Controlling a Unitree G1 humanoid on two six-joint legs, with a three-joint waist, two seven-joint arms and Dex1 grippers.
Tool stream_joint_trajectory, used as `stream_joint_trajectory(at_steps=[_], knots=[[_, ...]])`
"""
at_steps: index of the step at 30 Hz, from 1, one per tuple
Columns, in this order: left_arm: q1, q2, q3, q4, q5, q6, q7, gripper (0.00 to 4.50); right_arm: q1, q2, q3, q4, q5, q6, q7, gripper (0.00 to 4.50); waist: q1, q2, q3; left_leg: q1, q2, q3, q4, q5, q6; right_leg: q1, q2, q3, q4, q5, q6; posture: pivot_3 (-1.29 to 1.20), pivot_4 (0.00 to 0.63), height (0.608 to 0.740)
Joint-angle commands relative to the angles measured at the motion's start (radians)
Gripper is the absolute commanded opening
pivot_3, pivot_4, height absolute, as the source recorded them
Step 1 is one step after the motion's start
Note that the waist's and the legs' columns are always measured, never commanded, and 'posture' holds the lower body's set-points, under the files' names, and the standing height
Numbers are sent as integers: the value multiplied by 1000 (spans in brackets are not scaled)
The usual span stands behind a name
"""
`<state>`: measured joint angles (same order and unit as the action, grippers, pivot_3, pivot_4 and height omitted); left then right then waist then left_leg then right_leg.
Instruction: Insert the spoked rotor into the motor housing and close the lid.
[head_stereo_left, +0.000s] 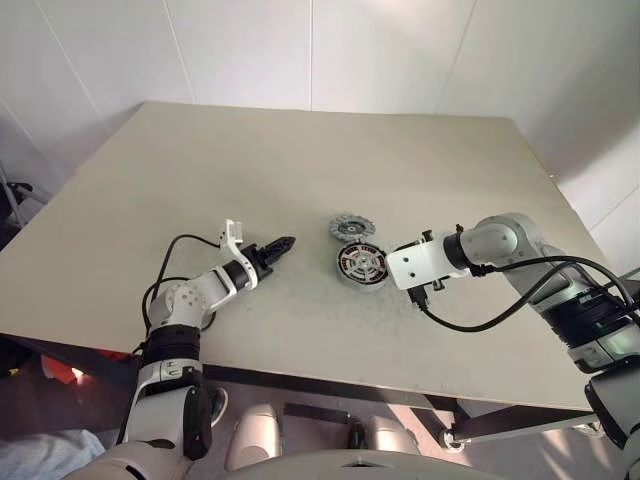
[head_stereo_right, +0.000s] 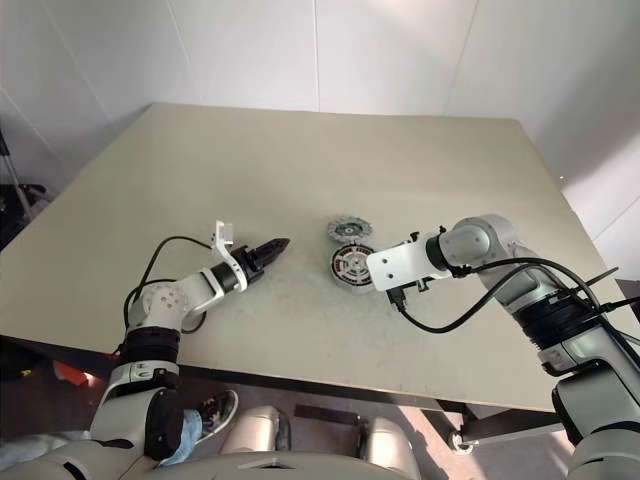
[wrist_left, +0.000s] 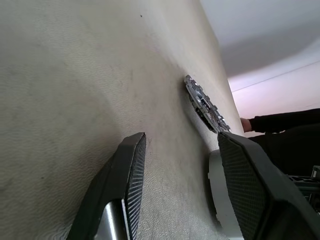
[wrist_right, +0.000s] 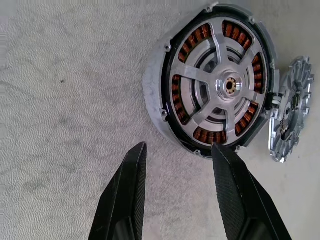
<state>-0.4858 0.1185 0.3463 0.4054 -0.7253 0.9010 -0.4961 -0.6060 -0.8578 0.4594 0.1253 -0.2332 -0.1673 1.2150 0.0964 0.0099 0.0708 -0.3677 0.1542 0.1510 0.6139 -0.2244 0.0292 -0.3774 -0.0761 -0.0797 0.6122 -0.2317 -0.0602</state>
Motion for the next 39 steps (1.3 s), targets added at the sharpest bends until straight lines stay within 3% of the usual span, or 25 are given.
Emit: stream_joint_trajectory(at_steps=[1, 14, 17, 24, 27, 33, 39], knots=[[6, 5, 7, -34, -10, -11, 5, 2437, -7, 18, -9, -7, -15, -22, -1, 2268, -1, 0, 0, 0, 0, 0, 0, 0, 0, 0, 0, 0, 0, 0, 0, 0, 0, 740], [24, -2, 6, -51, -14, -6, 25, 2437, -46, 108, 9, 150, -89, -64, -26, 2268, -7, 0, 0, 4, 1, 0, 1, 1, -2, 5, 0, 0, 4, 1, -2, 0, 0, 740], [31, -5, 7, -59, -15, -6, 31, 2437, -57, 121, 9, 173, -82, -84, -11, 2268, -7, 0, 0, 13, 1, 0, 1, 0, -6, 10, 0, 0, 4, 1, -2, 0, 0, 740], [43, -2, 15, -67, -17, -10, 46, 2437, -48, 130, -10, 147, -58, -75, 20, 152, -7, -1, 0, 16, 1, 0, -1, 1, -5, 12, 0, 0, 3, 1, -2, 0, 0, 740], [40, -3, 15, -60, -15, -16, 49, 2437, -41, 130, -21, 127, -43, -45, 37, 4, -6, -1, 0, 15, 1, 0, -1, 2, -5, 11, 0, 1, 3, 1, -2, 0, 0, 740], [44, -14, 0, -60, -10, -24, 54, 2437, -20, 134, -92, 18, 31, 243, 66, 4, -3, 0, 0, 15, 1, 0, -1, 2, -4, 11, 0, 1, 3, 1, -2, 0, 0, 740], [73, -25, -8, -66, -7, -38, 60, 2437, -28, 162, -181, -338, 262, 877, 135, 4, -1, 1, 0, 11, 1, 0, -2, 2, -4, 7, 1, 1, 3, 1, -2, 0, 0, 740]])
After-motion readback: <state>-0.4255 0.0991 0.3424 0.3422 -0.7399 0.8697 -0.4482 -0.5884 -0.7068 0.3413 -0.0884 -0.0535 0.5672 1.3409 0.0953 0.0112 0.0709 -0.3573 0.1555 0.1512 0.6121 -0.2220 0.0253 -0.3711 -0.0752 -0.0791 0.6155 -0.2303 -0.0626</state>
